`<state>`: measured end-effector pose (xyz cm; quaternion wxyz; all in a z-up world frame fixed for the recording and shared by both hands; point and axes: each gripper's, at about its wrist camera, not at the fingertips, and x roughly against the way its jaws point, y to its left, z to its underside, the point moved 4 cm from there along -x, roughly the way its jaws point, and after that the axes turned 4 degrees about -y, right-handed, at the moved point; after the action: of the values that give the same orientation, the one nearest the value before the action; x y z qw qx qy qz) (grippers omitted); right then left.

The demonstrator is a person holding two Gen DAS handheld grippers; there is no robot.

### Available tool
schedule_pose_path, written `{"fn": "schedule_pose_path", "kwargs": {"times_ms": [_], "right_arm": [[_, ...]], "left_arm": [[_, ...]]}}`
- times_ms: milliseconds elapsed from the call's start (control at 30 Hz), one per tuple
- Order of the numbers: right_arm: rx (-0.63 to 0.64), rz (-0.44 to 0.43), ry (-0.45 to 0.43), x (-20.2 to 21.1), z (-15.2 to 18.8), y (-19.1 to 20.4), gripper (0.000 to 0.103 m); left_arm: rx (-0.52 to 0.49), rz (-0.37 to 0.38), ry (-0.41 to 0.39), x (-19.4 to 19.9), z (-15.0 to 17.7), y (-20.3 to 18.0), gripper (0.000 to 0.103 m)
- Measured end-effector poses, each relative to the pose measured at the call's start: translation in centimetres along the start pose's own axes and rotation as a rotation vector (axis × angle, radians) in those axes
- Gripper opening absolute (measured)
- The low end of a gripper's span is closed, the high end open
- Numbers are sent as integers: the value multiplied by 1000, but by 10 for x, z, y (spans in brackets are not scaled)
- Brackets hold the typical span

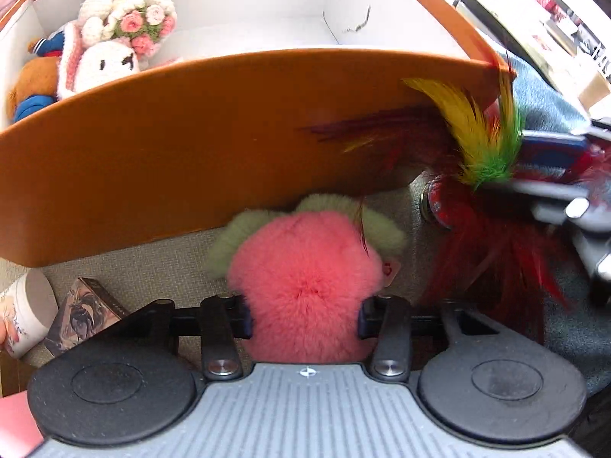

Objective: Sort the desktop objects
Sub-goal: 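Grasp the pink pompom with the left tool while the right tool grasps the feather toy, then lift the pompom and feather toy over the orange box with both tools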

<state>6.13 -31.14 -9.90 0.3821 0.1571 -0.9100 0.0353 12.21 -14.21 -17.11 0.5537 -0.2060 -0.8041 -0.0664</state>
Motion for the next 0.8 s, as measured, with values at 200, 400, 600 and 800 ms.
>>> {"fn": "schedule_pose_path", "kwargs": {"times_ms": [200, 400, 600, 800], "right_arm": [[76, 40, 79, -27, 4, 7, 25], [35, 35, 35, -22, 3, 2, 4], [4, 3, -16, -5, -3, 9, 3], [-9, -35, -81, 17, -17, 25, 3]], "left_arm": [[39, 12, -38, 11, 9, 14, 48], [94, 23, -99, 34, 16, 31, 48], [121, 28, -174, 73, 29, 42, 48], [145, 58, -258, 122, 30, 45, 48]]}}
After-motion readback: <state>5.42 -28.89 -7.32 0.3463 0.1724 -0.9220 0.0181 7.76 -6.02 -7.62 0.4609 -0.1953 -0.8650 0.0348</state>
